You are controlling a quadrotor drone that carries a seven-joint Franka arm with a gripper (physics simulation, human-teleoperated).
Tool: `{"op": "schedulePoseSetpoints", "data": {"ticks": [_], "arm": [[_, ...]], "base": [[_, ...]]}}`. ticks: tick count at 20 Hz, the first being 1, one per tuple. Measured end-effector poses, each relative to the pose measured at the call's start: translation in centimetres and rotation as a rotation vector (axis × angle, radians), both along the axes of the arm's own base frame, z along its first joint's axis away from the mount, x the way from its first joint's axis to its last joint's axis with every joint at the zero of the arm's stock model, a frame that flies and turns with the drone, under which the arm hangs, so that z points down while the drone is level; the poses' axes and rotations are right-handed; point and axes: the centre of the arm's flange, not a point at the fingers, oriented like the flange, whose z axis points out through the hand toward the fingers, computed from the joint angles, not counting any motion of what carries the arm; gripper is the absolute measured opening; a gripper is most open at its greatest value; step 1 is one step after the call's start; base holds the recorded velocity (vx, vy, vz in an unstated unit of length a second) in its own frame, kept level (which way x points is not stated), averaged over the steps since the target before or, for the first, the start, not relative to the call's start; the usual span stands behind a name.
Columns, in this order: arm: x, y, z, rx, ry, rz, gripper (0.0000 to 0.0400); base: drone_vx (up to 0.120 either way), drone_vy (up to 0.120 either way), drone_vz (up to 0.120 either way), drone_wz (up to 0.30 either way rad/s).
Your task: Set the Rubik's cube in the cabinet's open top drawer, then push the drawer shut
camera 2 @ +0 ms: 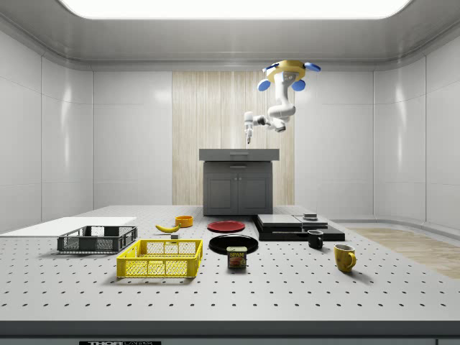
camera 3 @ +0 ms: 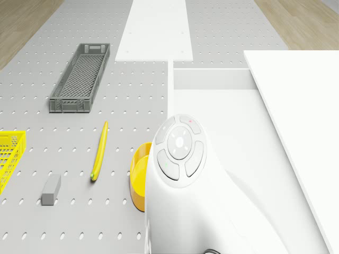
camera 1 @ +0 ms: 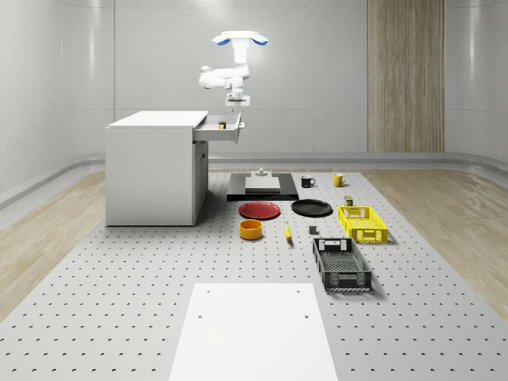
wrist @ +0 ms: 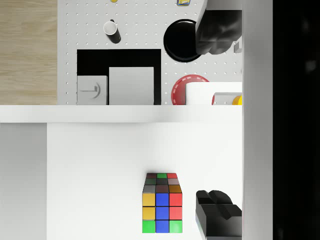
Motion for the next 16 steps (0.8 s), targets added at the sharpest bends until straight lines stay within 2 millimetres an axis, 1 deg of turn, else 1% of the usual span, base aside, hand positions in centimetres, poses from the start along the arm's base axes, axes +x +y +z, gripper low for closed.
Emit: {"op": "schedulePoseSetpoints", "data": {"ticks": [16], "arm": [[0.00,0.00,0.00,0.000,0.000,0.000,0.0400]], "base": [[0.000,0.120,0.000,0.000]]}}
